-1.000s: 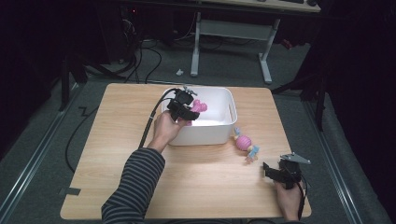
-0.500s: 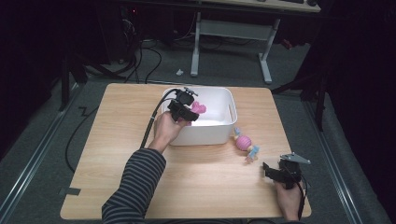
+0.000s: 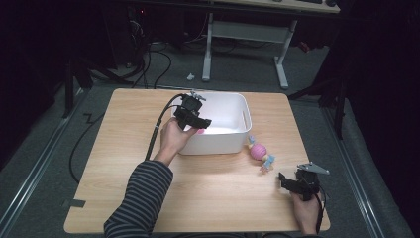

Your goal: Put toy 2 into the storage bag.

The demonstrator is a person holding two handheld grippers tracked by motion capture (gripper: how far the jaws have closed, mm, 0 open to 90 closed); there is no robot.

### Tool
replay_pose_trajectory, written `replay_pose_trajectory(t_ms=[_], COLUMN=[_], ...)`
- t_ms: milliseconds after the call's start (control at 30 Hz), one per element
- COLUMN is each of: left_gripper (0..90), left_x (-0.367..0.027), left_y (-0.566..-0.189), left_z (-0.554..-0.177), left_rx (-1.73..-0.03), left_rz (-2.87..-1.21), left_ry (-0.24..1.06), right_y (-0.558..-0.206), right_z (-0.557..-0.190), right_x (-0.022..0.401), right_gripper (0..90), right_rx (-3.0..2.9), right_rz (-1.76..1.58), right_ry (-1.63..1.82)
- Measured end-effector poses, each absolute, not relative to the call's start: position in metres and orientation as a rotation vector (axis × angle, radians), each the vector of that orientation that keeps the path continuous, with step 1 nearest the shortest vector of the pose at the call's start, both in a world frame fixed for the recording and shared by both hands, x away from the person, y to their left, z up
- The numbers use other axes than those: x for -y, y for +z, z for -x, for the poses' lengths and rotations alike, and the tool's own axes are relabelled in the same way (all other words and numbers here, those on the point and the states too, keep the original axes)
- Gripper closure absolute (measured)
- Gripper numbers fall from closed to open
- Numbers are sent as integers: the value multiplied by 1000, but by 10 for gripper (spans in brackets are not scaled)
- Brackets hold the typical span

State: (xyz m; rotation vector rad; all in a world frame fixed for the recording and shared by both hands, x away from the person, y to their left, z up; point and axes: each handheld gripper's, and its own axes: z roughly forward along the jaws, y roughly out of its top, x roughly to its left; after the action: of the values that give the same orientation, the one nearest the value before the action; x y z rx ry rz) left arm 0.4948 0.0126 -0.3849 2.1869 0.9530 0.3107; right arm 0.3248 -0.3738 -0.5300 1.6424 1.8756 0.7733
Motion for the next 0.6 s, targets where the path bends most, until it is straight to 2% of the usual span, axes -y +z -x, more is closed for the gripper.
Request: replay_pose_trajectory(t_ms=[600], left_gripper=[392], left_x=[-61], left_y=[-367], left_z=[-470], left_rx=[-944], left_rz=[-2090], left_ry=[364], right_y=[-530], right_z=[-325], right_x=[374], right_gripper=[219], right_rx=[-1876], right_rz=[-1640], right_ry=[773])
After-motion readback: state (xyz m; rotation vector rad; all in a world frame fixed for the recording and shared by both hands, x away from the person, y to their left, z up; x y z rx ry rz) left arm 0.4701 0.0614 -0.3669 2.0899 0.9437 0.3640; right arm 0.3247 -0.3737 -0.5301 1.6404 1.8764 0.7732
